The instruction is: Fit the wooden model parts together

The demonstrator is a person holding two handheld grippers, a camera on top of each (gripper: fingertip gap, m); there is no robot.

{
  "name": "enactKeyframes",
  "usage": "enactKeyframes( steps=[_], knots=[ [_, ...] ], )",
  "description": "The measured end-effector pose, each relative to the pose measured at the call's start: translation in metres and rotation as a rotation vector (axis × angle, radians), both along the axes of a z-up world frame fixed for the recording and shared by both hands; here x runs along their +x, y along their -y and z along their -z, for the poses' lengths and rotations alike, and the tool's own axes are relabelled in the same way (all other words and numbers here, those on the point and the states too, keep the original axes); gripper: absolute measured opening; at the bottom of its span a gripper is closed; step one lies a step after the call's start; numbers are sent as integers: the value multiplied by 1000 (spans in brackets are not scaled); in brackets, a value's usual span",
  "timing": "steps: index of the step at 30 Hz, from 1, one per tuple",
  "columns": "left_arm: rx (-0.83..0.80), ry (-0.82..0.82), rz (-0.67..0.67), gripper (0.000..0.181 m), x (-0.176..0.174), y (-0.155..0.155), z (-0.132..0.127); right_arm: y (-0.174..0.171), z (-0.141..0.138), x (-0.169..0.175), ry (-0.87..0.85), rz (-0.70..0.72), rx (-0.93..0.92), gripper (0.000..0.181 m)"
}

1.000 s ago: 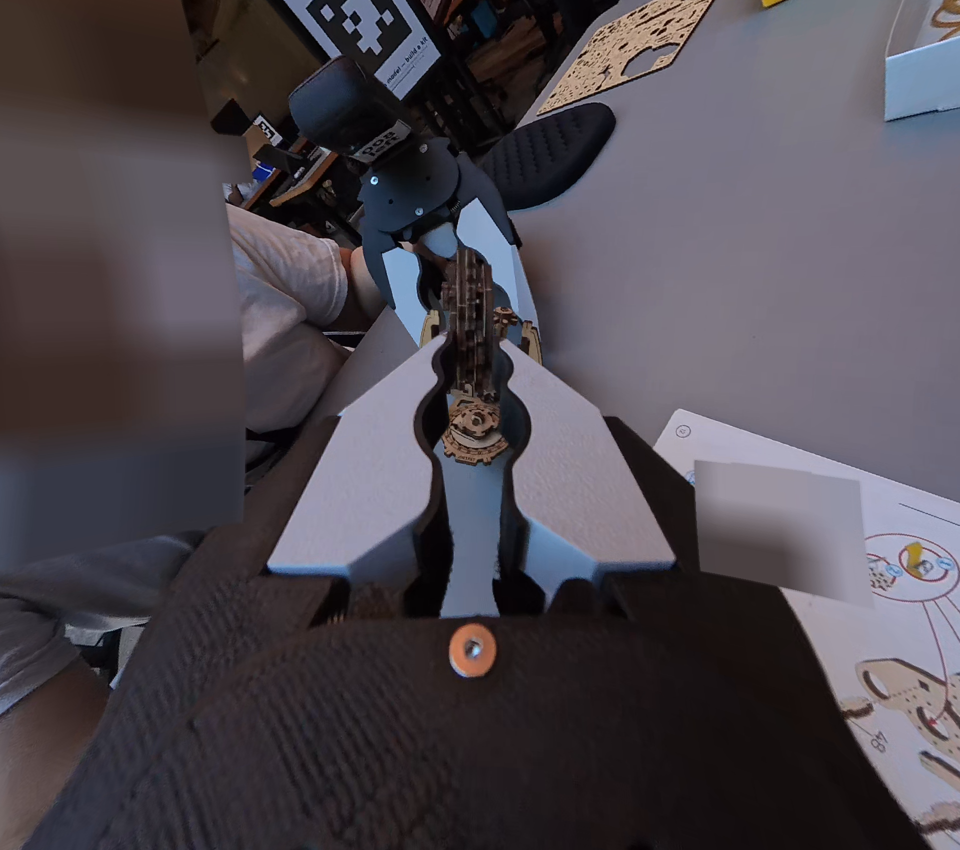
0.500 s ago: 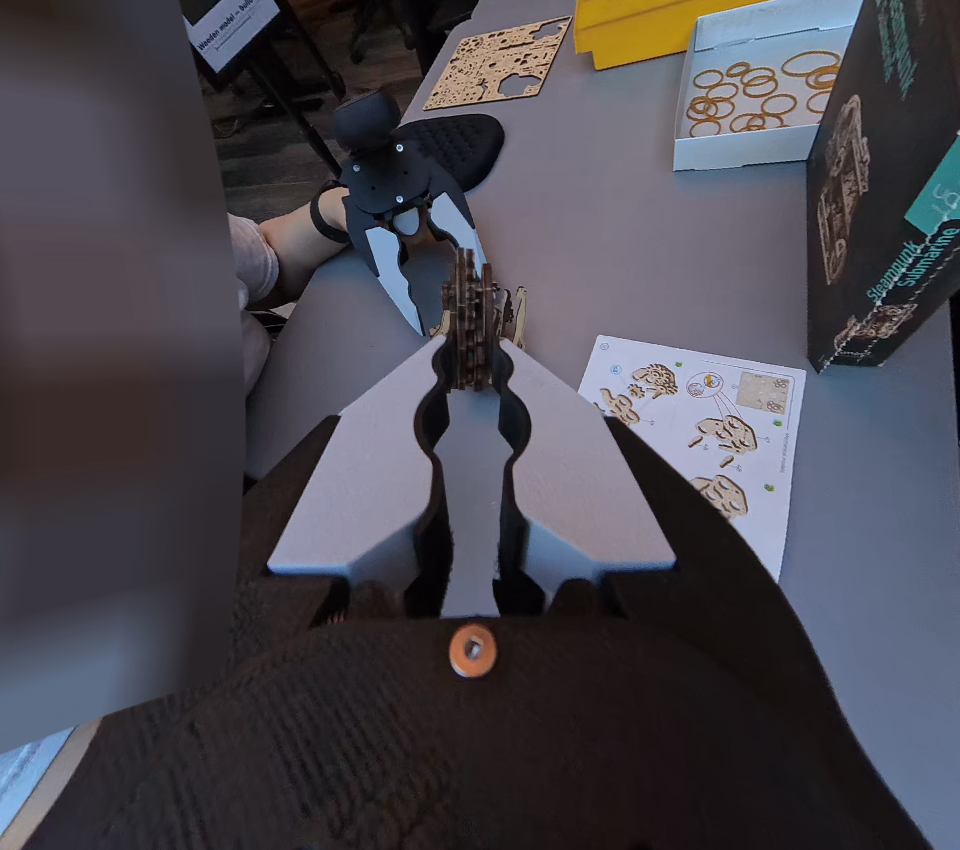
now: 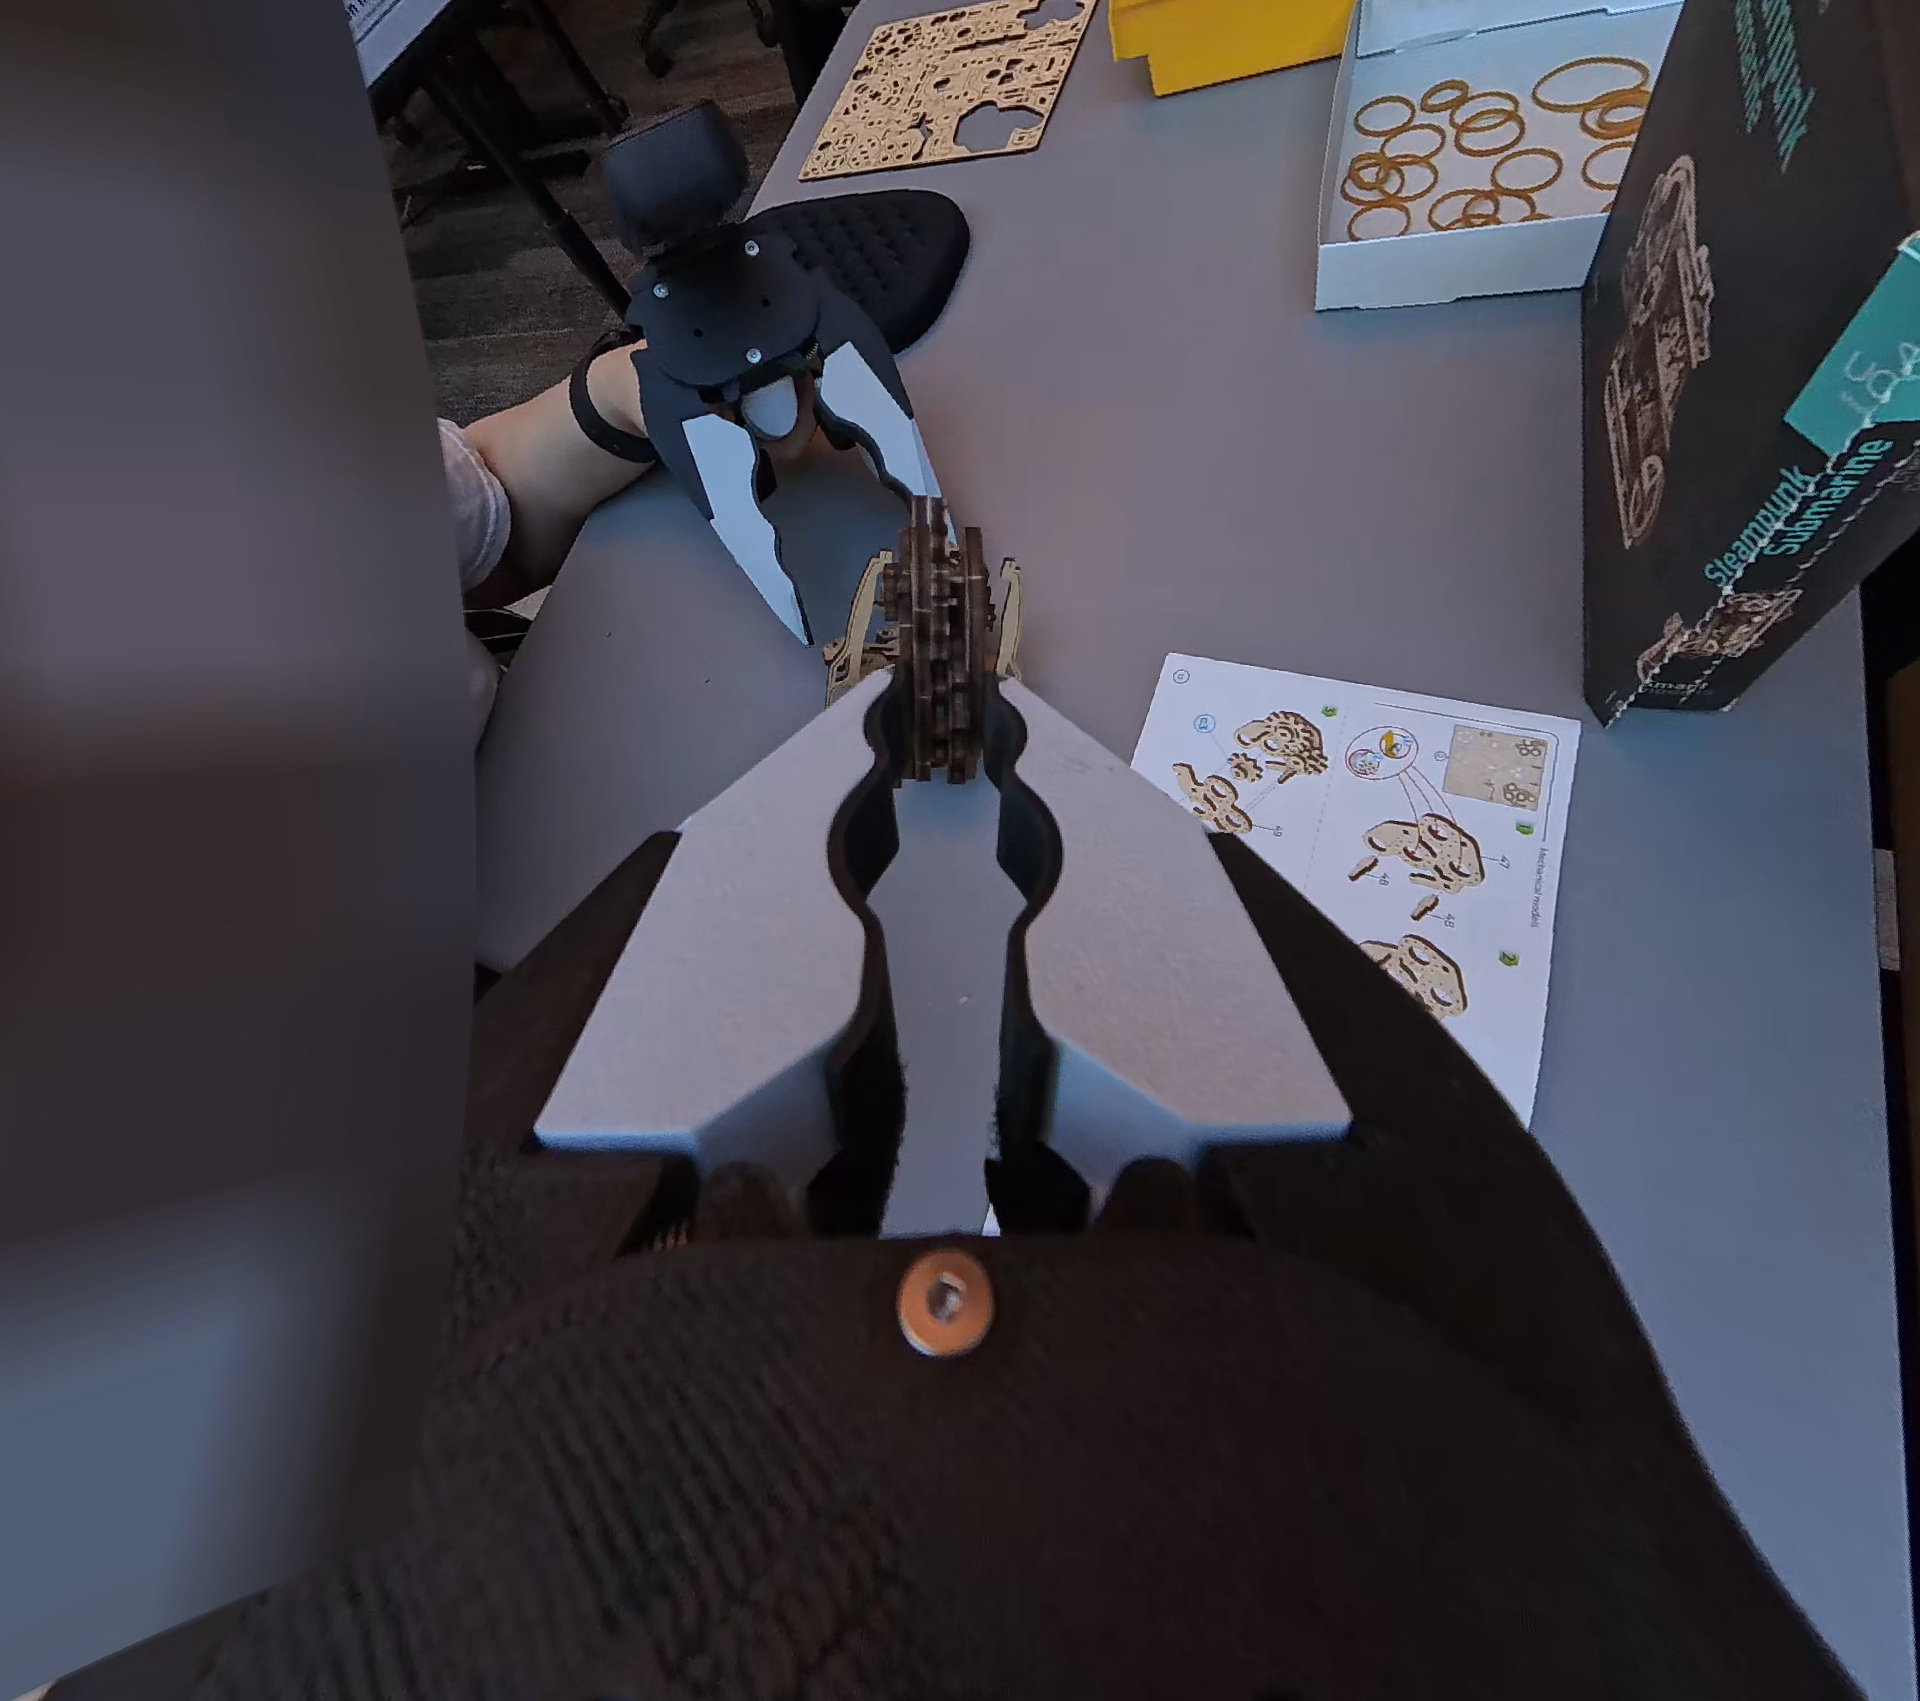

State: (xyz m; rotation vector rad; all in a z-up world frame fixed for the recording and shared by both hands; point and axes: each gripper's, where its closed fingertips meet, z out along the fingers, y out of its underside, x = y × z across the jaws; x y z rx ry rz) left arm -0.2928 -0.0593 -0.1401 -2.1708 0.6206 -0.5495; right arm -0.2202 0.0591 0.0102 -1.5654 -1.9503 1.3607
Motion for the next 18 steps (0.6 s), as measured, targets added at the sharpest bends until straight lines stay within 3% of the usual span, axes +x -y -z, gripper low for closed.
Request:
enactKeyframes(
  steps=[7, 14, 18],
  knots=[
    [116, 51, -70, 70, -13, -8, -23, -1, -3, 0, -18, 6, 10, 11],
    [360, 200, -116, 74, -25, -9, -73, 0, -3, -2, -20, 1, 20, 11],
    [370, 226, -116, 78, -26, -8, -77, 0, -2, -3, -21, -2, 22, 11]
  ],
)
